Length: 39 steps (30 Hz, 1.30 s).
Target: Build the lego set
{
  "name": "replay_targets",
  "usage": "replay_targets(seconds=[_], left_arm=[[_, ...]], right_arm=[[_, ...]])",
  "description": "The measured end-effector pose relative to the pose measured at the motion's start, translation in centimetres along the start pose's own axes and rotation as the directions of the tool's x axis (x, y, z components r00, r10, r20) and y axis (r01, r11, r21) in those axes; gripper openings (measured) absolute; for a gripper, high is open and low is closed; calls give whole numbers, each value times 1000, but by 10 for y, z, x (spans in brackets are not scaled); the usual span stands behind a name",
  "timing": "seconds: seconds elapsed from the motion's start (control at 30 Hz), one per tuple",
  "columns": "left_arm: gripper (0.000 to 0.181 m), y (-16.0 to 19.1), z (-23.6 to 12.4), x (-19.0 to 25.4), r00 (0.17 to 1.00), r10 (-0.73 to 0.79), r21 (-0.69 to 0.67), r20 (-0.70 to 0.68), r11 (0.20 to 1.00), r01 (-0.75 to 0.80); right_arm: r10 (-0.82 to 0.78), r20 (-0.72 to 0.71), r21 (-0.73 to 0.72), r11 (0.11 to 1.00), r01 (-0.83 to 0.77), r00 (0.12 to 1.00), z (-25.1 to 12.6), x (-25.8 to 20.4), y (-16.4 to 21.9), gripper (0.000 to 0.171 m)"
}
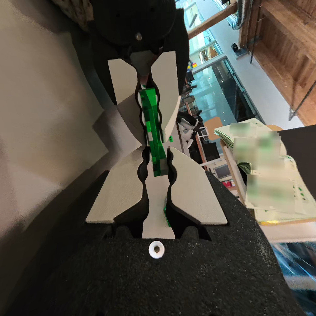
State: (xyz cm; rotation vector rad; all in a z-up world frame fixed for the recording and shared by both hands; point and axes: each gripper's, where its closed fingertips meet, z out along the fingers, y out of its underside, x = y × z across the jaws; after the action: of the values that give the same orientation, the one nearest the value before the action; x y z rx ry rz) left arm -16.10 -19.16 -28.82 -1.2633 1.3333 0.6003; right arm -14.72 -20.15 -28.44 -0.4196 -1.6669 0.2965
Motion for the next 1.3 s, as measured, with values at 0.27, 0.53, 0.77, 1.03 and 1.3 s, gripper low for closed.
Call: replay_targets(seconds=[0.27,0.53,0.77,1.03,1.3], left_arm=[[29,-14,-4,-18,989,-108,106,96,990,97],[19,-2,0,-17,987,-121,31,102,992,119],[19,41,-1,-28,977,-75,-218,202,968,120],[19,74,-12,-34,964,-48,-414,263,897,157],[19,83,-17,-38,958,2,-478,285,867,140]], right_arm=[[103,110,247,961,-127,989,-6,4,-19,6],[131,149,316,933,-172,980,-4,11,-17,17],[171,115,279,940,-197,979,-1,20,-8,25],[228,65,198,951,-237,971,3,31,10,24],[207,61,190,958,-215,976,5,29,11,22]])
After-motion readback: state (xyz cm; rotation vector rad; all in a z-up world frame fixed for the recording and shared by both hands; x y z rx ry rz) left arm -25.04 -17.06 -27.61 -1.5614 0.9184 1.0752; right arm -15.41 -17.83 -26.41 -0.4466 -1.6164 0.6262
